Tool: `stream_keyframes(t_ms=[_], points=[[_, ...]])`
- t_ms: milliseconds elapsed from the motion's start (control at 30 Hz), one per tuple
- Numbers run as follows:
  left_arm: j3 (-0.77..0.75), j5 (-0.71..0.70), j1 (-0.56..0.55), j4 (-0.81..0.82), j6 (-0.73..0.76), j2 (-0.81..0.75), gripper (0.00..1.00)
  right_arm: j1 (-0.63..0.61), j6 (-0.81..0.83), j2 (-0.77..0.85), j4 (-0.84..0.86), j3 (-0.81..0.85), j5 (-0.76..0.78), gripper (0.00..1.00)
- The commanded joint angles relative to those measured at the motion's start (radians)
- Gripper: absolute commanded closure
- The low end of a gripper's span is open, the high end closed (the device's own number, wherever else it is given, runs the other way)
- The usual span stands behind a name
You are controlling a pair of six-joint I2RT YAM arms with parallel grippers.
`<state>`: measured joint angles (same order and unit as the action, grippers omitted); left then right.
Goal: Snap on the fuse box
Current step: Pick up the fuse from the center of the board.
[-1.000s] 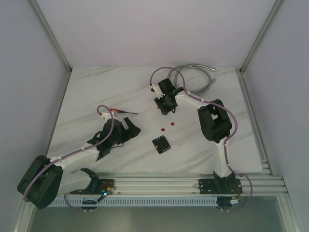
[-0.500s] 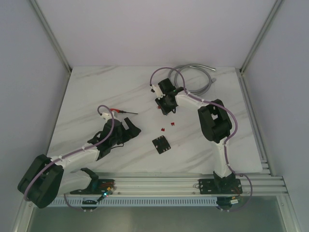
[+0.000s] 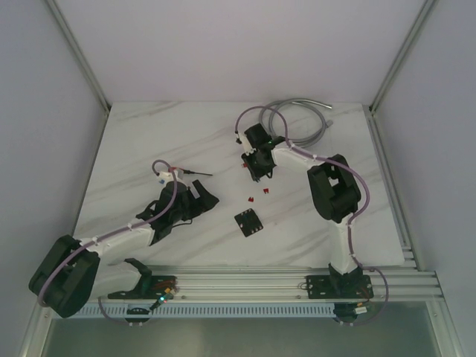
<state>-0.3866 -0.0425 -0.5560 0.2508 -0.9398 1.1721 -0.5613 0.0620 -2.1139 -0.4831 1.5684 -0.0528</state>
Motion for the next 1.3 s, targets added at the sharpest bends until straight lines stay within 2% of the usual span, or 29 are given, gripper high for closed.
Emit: stream_keyframes(t_ms=[0,233,433,700,1067,1267], points=[[-0.042,0.025,-0.008,0.066,0.019,0.023,0.09,-0.018,-0.119,0.085,0.0,-0.067,0.02,0.79],[-0.048,0.018,-0.031,0.231,0.002,0.084,0.14,-0.06,-0.308,0.219,0.128,-0.166,0.03,0.78],[-0.049,-0.007,-0.079,0.401,0.012,0.149,0.26,-0.111,-0.475,0.365,0.297,-0.298,0.009,0.78],[-0.012,-0.14,-0.151,0.543,0.05,0.144,0.42,-0.16,-0.661,0.503,0.49,-0.472,0.017,0.78],[-0.037,-0.142,-0.185,0.554,0.098,0.164,0.53,-0.178,-0.782,0.617,0.612,-0.596,0.021,0.79],[-0.043,-0.121,-0.199,0.592,0.124,0.171,0.55,-0.181,-0.805,0.624,0.63,-0.614,0.005,0.79]])
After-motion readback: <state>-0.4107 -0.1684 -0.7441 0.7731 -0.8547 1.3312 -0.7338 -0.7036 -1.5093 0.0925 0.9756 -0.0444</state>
